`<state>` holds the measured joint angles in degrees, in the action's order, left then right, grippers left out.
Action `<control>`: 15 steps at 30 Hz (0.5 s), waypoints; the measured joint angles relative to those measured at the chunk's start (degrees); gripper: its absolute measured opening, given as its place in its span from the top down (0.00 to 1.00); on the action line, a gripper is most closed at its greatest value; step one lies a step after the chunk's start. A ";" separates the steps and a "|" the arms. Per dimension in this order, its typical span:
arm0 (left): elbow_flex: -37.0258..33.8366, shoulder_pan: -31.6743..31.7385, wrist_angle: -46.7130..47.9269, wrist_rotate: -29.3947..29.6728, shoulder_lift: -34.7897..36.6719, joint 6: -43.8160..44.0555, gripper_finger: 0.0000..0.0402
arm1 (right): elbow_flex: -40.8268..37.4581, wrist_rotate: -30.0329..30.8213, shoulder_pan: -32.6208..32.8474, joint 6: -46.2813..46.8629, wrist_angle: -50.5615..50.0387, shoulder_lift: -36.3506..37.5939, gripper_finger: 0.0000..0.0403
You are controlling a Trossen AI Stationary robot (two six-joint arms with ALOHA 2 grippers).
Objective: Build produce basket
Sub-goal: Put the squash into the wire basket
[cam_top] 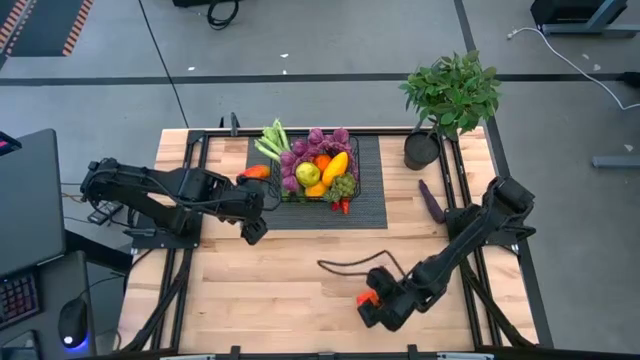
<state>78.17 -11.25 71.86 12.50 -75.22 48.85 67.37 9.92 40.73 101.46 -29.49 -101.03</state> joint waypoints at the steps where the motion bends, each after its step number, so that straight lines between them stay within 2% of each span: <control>1: 0.00 0.42 0.57 0.47 0.00 -0.60 0.06 | 0.02 1.06 -0.65 -0.47 -0.61 0.98 0.30; 7: 0.00 5.06 4.56 5.62 0.00 -2.72 0.06 | 0.07 12.35 -6.28 -6.78 -1.58 9.76 0.30; 11: 0.00 10.65 7.90 11.99 -0.19 -3.19 0.06 | 0.07 17.82 -13.09 -21.15 -1.47 16.75 0.30; 15: -0.07 18.49 9.71 12.31 -1.38 -3.21 0.06 | 0.11 17.96 -22.24 -36.86 -0.13 22.87 0.30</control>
<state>78.11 7.23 81.57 24.82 -76.60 45.64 67.48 27.88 18.49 64.60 -29.62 -78.16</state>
